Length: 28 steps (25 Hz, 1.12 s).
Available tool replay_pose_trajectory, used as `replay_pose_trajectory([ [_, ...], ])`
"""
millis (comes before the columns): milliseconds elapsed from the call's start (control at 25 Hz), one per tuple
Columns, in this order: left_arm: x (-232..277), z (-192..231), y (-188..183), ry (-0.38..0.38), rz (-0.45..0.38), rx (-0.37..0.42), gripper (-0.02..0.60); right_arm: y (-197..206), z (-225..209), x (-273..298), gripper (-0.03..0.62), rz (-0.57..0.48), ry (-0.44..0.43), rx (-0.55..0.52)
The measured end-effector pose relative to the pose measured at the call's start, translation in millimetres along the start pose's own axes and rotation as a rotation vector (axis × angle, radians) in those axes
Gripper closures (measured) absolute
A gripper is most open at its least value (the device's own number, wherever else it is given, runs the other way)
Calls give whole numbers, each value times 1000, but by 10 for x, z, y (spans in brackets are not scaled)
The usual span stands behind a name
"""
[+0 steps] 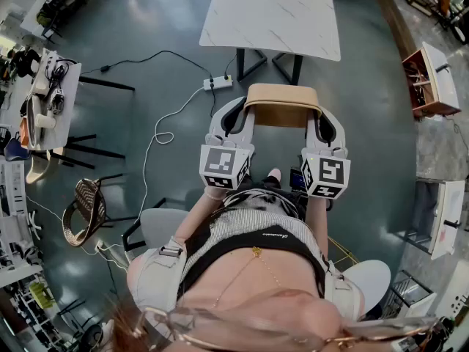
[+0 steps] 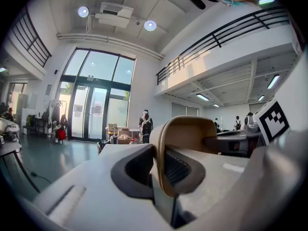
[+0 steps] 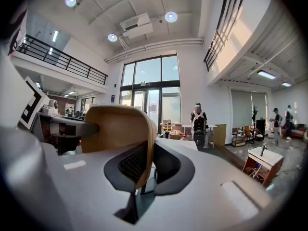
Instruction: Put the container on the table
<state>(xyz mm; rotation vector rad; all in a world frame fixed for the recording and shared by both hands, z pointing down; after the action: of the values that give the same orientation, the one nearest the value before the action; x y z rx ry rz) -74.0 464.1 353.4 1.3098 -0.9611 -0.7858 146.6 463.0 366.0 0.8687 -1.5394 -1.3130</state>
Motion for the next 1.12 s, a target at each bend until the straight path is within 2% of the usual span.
replay_pose_trajectory([
  [1120, 162, -318, 4, -94, 12, -4, 542, -2, -395, 56, 537, -3, -103, -28],
])
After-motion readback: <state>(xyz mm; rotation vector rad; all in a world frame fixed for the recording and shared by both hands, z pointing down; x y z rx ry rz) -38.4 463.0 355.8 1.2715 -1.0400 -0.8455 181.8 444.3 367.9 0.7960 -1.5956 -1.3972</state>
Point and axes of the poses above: the fingertips, and each gripper's own axes: x forward along the fingers, z to its left, y out of its underside, the point moved 9 cm from there along -x, backward along the fingers, and after that the axes turned 3 degrees about x, right-handed, at the moved point
